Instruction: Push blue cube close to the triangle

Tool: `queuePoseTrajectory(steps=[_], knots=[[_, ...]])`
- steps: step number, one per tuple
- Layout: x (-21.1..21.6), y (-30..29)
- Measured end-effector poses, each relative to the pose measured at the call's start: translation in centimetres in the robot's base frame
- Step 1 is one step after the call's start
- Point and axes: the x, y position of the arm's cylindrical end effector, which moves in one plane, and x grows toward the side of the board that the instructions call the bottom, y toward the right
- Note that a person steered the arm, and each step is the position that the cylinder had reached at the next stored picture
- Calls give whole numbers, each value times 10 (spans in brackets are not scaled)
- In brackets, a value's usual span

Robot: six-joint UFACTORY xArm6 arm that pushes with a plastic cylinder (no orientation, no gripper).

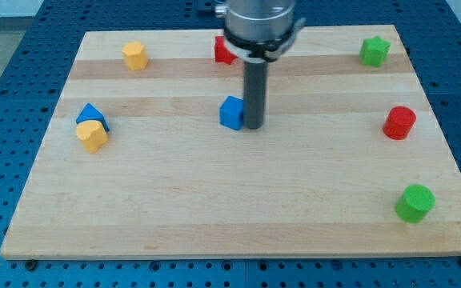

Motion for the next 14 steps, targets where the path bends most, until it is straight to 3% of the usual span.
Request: queuePoseTrajectory(steps=[2, 3, 6, 8, 10, 14], knots=[[1, -58], [1, -58], [22, 19], [-37, 26], [-32, -42], [-15, -123]])
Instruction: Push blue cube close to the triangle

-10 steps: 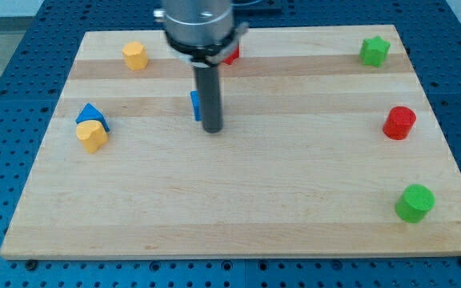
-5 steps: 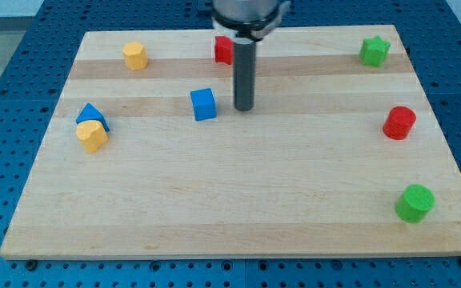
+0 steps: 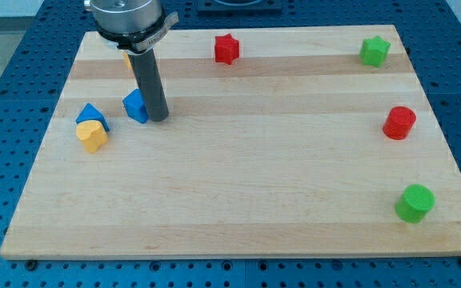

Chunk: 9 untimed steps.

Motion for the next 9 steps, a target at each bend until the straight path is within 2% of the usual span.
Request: queuePoseTrajectory(steps=[1, 2, 4, 6, 9], knots=[[14, 27], [3, 36], [-30, 15], [-21, -33], [-11, -41]])
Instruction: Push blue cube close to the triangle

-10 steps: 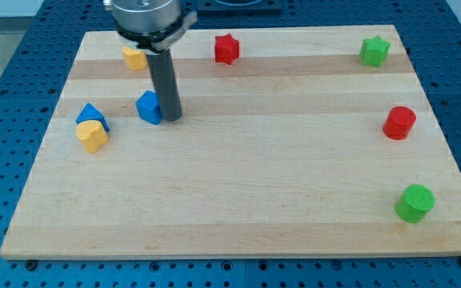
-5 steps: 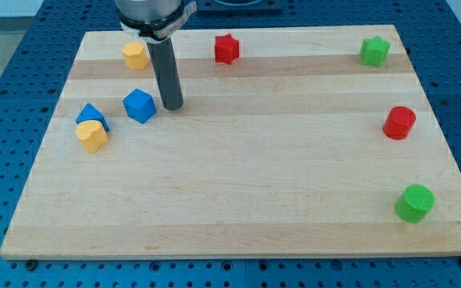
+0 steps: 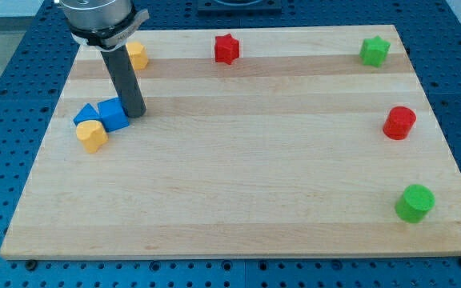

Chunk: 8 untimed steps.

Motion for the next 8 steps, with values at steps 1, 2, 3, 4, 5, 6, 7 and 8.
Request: queuePoseTrajectory(steps=[1, 2, 3, 4, 5, 6, 7, 8], knots=[[0, -5], [17, -5], [59, -6], [59, -6], [63, -6], [105, -49], [114, -63], [111, -75]])
